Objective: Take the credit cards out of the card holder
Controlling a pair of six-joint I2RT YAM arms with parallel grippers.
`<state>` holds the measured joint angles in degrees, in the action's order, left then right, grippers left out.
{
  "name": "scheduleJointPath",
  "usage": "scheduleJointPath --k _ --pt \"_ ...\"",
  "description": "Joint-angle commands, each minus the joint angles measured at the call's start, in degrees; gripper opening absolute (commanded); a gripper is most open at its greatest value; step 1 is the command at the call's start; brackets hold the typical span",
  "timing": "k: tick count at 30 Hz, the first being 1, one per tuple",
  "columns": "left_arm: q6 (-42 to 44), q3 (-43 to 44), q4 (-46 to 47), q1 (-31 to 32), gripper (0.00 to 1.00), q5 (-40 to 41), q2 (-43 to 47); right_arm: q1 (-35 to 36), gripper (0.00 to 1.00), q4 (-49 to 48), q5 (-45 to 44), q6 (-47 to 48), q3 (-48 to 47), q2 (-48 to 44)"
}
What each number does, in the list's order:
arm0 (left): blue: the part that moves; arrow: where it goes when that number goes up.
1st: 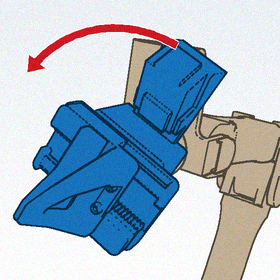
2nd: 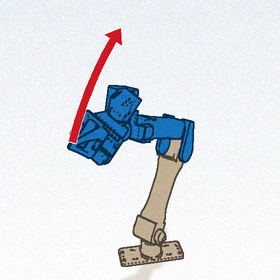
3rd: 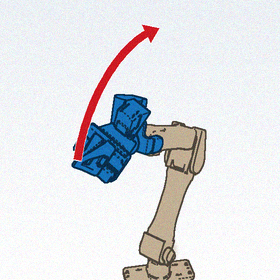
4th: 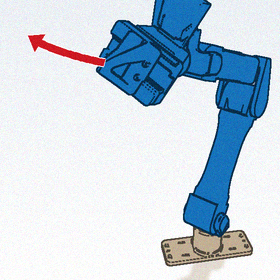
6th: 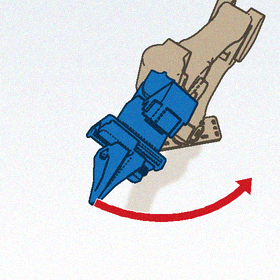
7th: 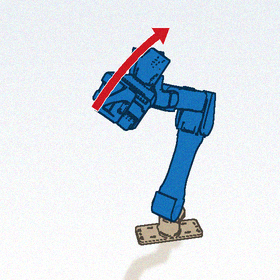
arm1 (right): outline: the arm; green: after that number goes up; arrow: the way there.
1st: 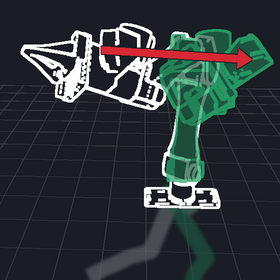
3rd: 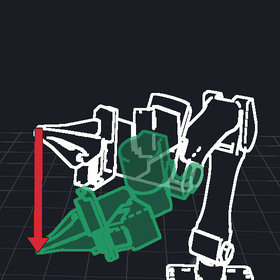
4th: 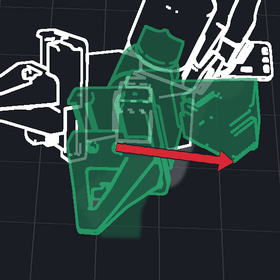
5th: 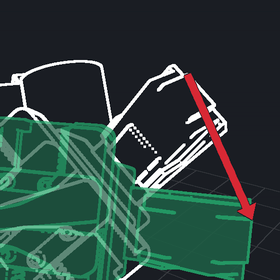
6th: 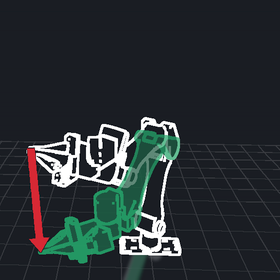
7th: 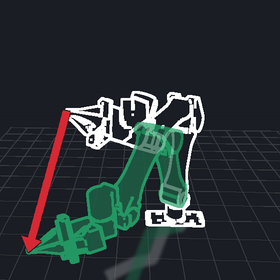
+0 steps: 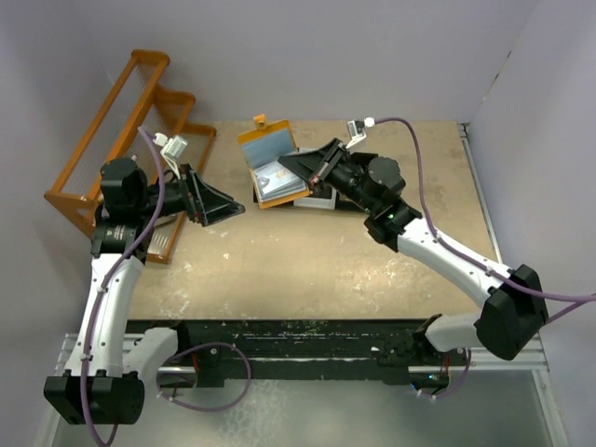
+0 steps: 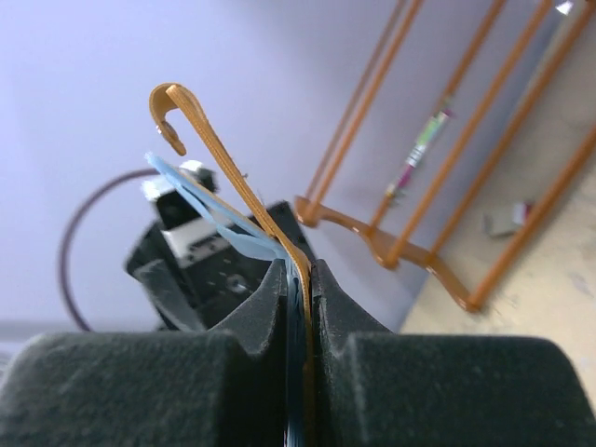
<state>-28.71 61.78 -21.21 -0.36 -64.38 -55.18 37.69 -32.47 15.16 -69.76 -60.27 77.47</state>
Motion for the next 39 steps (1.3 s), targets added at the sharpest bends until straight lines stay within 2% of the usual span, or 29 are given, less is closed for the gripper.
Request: scheduleJointPath --k 1,6,11,14,17,21,25,26,29,30,34,35,36,39 --pt "-21.1 -4.6 22.3 -0.3 1.0 -1.0 1.7 3.3 0.0 -13.3 -8.4 -6.0 -0.9 -1.3" --pt "-27.8 -3.4 27.7 -0.3 0.98 0.1 0.0 6.7 0.0 -18.9 -12.5 -6.3 0.3 1.0" --pt "-29.5 -2.3 28.2 -0.3 0.86 0.9 0.0 9.4 0.0 -24.8 -13.8 -7.8 0.6 4.1" --pt "-30.5 -2.8 28.6 -0.2 0.73 1.0 0.6 11.1 0.0 -25.1 -14.6 -6.9 -0.5 5.2" --pt "-30.5 -3.1 28.2 -0.3 0.56 1.1 1.3 12.3 0.0 -26.4 -15.8 -6.3 -0.7 5.9" --pt "-29.7 -3.5 26.1 -0.3 0.23 1.5 1.8 13.3 0.0 -26.8 -15.8 -5.5 -1.0 6.5" --pt "-28.8 -3.6 23.9 -0.3 0.06 0.9 1.4 13.4 0.0 -26.2 -14.8 -4.0 -0.4 6.5" --pt "-28.8 -3.6 23.7 -0.3 0.04 0.6 1.2 13.4 0.02 -25.0 -13.0 -3.9 -0.3 6.7" --pt "-28.6 -3.0 22.6 -0.3 0.06 -0.3 0.8 12.2 0.18 -23.5 -8.9 -3.7 -0.3 7.0" --pt "-28.5 -2.8 22.4 -0.4 0.08 -0.7 0.8 11.9 0.19 -22.5 -8.3 -3.2 -0.2 6.9" --pt "-27.2 -3.0 22.1 -0.3 0.22 -1.4 1.1 11.5 0.18 -19.2 -8.4 -1.7 -0.5 6.3" --pt "-26.9 -3.1 22.2 -0.3 0.35 -1.6 1.1 11.5 0.17 -17.6 -8.6 -1.4 -1.1 6.4" --pt "-26.6 -3.3 22.2 -0.3 0.43 -1.9 1.2 11.5 0.15 -16.1 -9.1 -1.1 -1.8 6.4" --pt "-25.8 -4.1 22.2 -0.4 0.51 -2.2 1.4 11.5 0.11 -16.9 -13.1 -0.8 -2.2 6.3"
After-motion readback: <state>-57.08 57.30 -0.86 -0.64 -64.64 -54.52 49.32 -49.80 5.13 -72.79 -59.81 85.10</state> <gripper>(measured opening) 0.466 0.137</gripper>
